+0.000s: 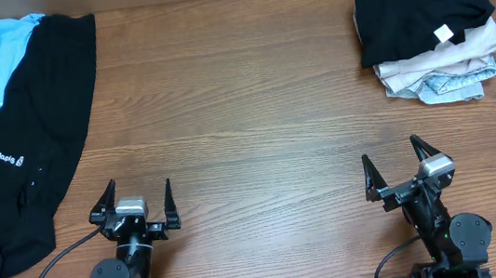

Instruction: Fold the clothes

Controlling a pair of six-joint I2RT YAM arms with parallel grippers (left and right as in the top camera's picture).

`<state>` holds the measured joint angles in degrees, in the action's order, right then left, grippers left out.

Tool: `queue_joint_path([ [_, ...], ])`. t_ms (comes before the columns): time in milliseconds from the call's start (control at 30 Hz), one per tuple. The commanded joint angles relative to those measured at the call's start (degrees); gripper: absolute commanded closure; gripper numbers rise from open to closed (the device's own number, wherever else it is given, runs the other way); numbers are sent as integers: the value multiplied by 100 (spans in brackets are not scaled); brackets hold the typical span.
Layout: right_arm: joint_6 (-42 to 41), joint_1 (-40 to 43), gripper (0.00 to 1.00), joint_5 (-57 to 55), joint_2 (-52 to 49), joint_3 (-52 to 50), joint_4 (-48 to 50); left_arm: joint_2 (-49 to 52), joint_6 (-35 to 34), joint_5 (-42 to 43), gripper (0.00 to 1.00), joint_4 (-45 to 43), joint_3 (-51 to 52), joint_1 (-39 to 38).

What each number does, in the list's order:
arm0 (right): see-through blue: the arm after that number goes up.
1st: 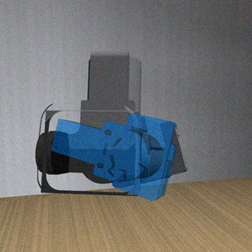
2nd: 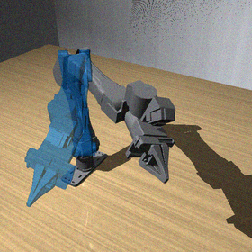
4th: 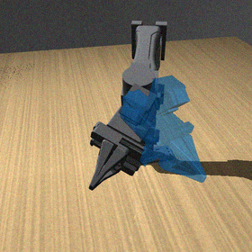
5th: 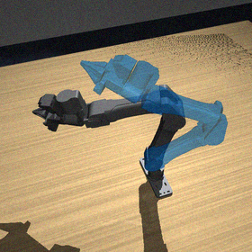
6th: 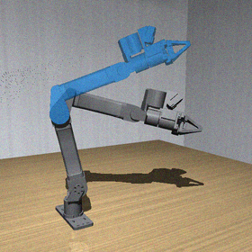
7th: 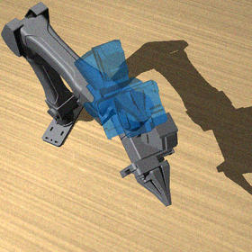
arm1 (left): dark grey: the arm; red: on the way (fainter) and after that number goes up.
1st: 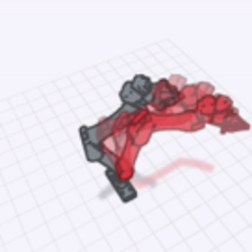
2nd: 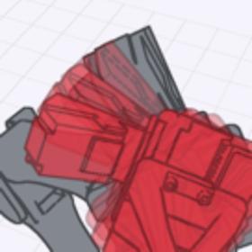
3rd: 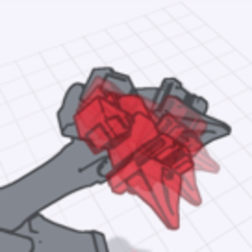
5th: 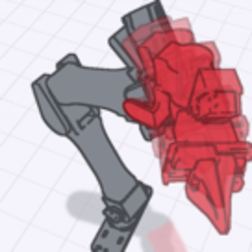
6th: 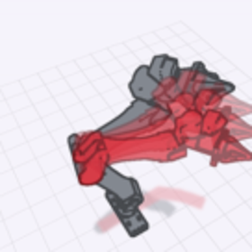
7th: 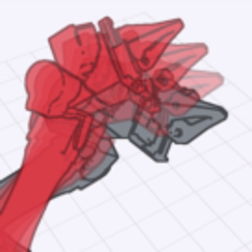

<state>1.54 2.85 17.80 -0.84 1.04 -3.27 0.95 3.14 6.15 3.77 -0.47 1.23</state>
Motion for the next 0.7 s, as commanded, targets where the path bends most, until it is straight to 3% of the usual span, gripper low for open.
queue_joint_path([
  [0,22,-39,0,24,68,-59,15,-63,-55,-37,0,11,20,35],
  [533,22,-39,0,24,68,-59,17,-63,-31,-50,0,11,20,35],
  [667,-2,-39,0,46,68,-59,17,-63,223,-411,0,52,20,35],
])
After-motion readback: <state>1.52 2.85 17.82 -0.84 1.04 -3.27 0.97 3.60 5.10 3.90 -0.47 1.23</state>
